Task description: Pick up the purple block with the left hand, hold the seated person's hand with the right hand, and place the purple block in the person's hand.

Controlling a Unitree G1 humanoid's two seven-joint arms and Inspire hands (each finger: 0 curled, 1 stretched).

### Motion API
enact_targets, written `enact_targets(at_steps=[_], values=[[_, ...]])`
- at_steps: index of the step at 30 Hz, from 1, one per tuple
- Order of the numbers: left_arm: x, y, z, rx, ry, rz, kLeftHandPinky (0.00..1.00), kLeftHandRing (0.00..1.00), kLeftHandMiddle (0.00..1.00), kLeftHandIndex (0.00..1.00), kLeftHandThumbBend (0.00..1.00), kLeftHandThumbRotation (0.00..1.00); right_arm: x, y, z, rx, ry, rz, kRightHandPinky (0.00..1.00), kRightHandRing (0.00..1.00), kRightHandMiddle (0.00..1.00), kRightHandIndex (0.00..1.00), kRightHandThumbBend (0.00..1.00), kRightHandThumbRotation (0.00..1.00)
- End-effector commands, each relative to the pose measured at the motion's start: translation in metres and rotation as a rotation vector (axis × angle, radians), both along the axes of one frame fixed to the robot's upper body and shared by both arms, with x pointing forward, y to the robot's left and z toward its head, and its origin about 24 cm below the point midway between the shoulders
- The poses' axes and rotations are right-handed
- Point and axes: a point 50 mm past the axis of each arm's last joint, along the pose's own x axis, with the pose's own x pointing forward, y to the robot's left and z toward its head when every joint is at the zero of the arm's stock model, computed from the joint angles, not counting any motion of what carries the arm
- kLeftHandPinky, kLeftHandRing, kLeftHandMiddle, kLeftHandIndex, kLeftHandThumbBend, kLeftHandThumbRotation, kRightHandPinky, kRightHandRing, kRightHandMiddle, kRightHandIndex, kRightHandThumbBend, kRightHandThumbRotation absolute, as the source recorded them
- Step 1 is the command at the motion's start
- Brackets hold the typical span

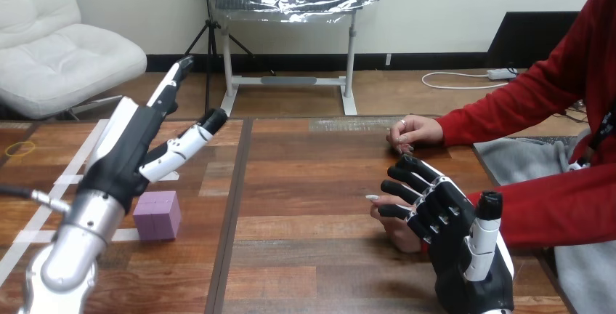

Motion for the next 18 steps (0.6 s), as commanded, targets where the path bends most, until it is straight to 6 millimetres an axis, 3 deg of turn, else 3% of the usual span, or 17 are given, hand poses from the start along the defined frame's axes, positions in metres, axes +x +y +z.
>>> enact_targets(at_steps=[1,11,18], values=[[0.019,-0.004,0.020,0.084,-0.044,-0.024,0.93,0.99,1.00,1.00,0.58,0.79,0.011,-0.001,0.014,0.003,-0.074,0.003,0.64,0.77,0.78,0.76,1.00,1.00],[0.029,-0.002,0.018,0.276,-0.028,-0.001,0.83,0.95,0.98,0.98,0.63,0.79,0.011,-0.001,0.015,0.022,-0.083,0.003,0.64,0.76,0.78,0.76,1.00,1.00],[0.036,-0.001,0.015,0.321,-0.003,0.009,0.81,0.94,0.97,0.97,0.64,0.74,0.011,-0.001,0.015,0.053,-0.083,0.004,0.63,0.76,0.78,0.76,1.00,0.99]])
